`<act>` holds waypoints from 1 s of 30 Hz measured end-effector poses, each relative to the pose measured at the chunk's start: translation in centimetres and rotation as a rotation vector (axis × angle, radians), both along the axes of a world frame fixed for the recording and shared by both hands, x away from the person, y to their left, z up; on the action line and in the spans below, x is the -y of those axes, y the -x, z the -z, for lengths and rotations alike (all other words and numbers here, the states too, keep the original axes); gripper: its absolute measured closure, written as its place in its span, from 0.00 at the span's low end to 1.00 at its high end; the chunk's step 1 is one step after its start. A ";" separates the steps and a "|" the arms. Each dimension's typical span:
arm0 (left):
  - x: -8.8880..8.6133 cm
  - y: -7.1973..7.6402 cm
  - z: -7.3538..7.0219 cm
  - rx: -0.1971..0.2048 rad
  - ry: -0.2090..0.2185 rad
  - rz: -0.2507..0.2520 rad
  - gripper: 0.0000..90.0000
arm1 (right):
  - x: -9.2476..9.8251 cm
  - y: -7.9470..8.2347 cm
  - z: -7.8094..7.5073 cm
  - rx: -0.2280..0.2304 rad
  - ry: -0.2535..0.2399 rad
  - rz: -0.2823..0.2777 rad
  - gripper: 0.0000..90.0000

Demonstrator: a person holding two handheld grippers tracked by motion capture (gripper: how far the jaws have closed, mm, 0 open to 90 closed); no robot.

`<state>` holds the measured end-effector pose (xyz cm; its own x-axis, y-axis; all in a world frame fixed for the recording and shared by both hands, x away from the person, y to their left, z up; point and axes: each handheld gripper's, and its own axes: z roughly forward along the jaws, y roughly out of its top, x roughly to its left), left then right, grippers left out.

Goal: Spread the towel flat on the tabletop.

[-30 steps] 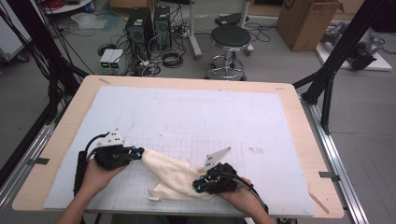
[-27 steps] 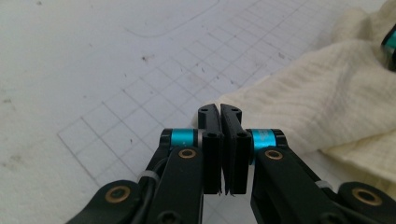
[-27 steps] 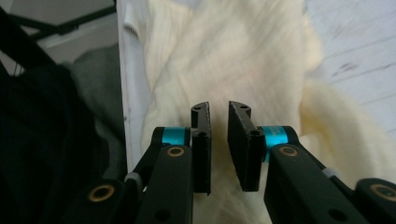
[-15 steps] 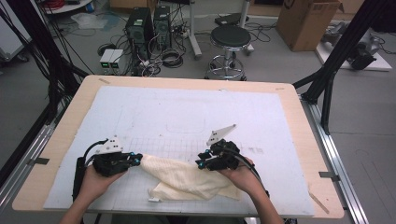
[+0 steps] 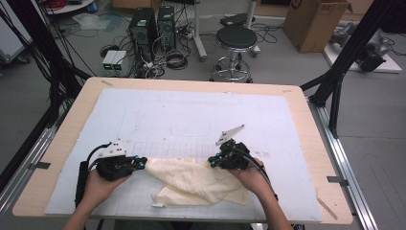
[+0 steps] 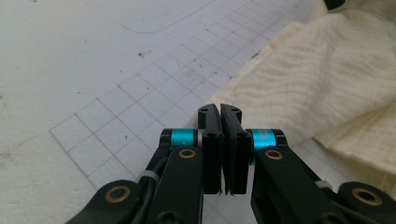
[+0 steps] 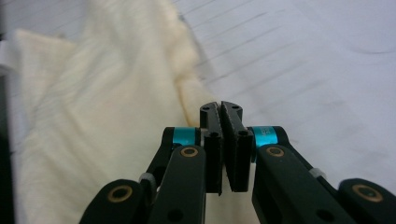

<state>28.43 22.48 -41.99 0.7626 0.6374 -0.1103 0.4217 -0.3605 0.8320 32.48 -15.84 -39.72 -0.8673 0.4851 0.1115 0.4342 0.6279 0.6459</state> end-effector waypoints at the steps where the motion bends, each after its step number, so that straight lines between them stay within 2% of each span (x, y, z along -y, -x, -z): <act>1: 0.1 -0.2 0.0 -0.002 0.008 -0.010 0.96 | 0.5 0.1 -0.3 0.027 0.003 0.034 0.97; 5: 0.9 -1.2 0.0 -0.021 0.047 -0.037 0.96 | 3.1 0.5 -1.5 0.112 -0.001 0.159 0.97; 6: 1.3 -1.4 0.0 -0.021 0.051 -0.039 0.96 | 3.7 0.6 -1.6 0.116 -0.015 0.186 0.97; 7: 1.7 -1.6 -0.1 -0.016 0.053 -0.043 0.96 | 4.2 0.7 -1.5 0.106 -0.024 0.196 0.97; 8: 2.0 -1.8 -0.2 -0.015 0.055 -0.041 0.96 | 4.5 0.7 -1.2 0.077 -0.025 0.194 0.94; 10: 2.4 -2.0 -0.2 -0.014 0.060 -0.047 0.96 | 4.6 0.8 -0.4 0.027 -0.010 0.169 0.77; 11: 2.4 -2.0 -0.2 -0.016 0.052 -0.046 0.96 | 4.6 0.8 -0.2 0.019 -0.008 0.154 0.76; 12: 2.4 -2.0 -0.1 -0.020 0.041 -0.047 0.96 | 4.6 0.9 -0.2 0.028 -0.019 0.144 0.75; 15: 2.2 -2.0 0.0 -0.025 0.008 -0.044 0.96 | 5.1 0.6 -1.0 0.048 -0.105 0.163 0.75; 16: 2.0 -2.0 0.0 -0.024 0.007 -0.045 0.96 | 5.1 0.3 -1.1 0.054 -0.106 0.176 0.75; 19: 1.8 -2.0 -0.1 -0.016 -0.005 -0.051 0.96 | 4.7 -0.8 -0.7 0.082 -0.057 0.197 0.76; 20: 1.8 -2.0 -0.1 -0.017 -0.006 -0.054 0.96 | 4.6 -1.2 -0.3 0.071 -0.039 0.213 0.74; 22: 1.6 -2.1 0.0 -0.016 -0.020 -0.055 0.96 | 4.5 -2.2 0.5 0.046 -0.041 0.241 0.71; 24: 1.5 -2.1 0.1 -0.020 -0.021 -0.056 0.96 | 4.2 -2.8 1.1 0.030 -0.057 0.239 0.70; 27: 1.4 -2.1 0.1 -0.019 -0.023 -0.057 0.96 | 3.7 -3.6 1.9 0.007 -0.037 0.239 0.69; 28: 1.4 -2.1 0.1 -0.019 -0.022 -0.058 0.96 | 3.7 -3.8 2.2 -0.013 -0.019 0.246 0.69; 30: 1.3 -2.2 0.2 -0.018 -0.022 -0.059 0.96 | 3.8 -4.1 2.8 -0.041 -0.001 0.249 0.77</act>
<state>30.59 21.15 -42.17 0.7215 0.6838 -0.1093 0.4578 -0.3526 0.8161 36.59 -19.59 -42.54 -0.7159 0.6830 0.1450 0.6014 0.4977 0.6250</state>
